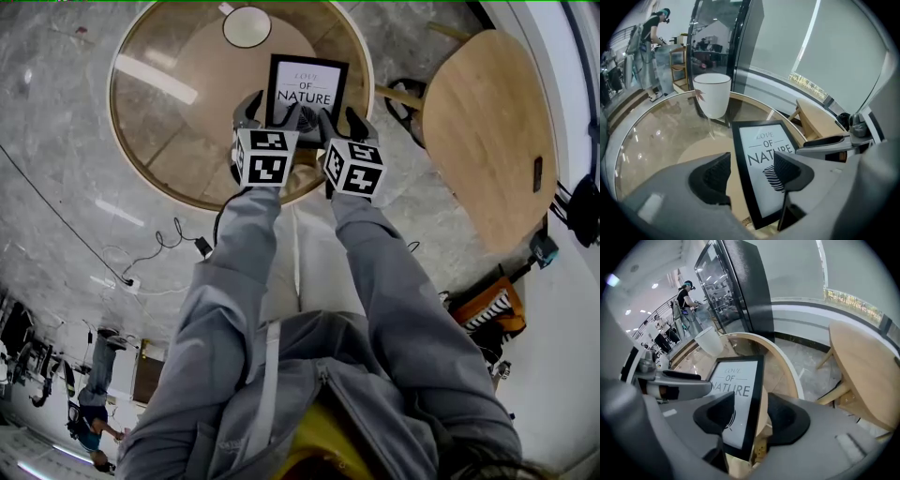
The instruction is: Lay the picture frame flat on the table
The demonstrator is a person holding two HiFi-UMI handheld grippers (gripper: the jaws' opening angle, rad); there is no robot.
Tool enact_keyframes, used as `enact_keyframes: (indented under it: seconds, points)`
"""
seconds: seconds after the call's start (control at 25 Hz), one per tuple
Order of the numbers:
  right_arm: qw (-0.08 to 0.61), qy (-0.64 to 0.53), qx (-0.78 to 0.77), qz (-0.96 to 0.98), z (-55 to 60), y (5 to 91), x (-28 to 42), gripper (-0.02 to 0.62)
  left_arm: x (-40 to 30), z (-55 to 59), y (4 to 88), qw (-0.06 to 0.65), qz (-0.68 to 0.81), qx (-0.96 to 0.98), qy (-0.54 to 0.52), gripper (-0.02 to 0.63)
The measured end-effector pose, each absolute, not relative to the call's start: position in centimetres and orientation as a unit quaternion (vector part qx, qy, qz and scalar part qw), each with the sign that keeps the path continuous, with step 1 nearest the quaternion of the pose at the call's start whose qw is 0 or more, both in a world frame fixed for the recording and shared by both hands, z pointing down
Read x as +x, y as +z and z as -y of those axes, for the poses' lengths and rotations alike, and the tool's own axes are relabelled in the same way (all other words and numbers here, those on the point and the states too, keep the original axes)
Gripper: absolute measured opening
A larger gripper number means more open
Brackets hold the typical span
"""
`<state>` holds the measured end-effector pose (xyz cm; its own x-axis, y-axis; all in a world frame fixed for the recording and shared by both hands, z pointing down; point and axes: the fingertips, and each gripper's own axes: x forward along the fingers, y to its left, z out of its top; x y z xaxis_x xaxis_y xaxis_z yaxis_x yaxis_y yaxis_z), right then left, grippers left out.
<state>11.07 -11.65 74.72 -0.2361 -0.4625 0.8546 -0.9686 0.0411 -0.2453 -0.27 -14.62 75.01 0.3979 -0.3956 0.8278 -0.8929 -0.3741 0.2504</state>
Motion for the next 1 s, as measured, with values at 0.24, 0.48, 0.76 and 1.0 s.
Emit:
enact_keyframes:
  seconds: [0.24,0.48,0.76,1.0]
  points:
    - [0.289,0.379,0.562,0.676,12.3,69.5,12.0,0.112,-2.0,14.5,69.4,0.315,0.447,0.772,0.324,0.103]
    - [0.262,0.344,0.574,0.696,12.4,61.1,12.5,0.0,-2.1,14.5,59.9,0.279,0.458,0.797,0.278,0.006]
    - [0.245,0.271,0.561,0.743,11.4,48.8,11.2,-0.002,-2.8,13.5,46.6,0.207,0.47,0.826,0.234,0.005]
    - [0.196,0.21,0.571,0.769,11.9,38.9,11.9,-0.002,-2.7,12.4,37.5,0.155,0.478,0.843,0.192,0.005]
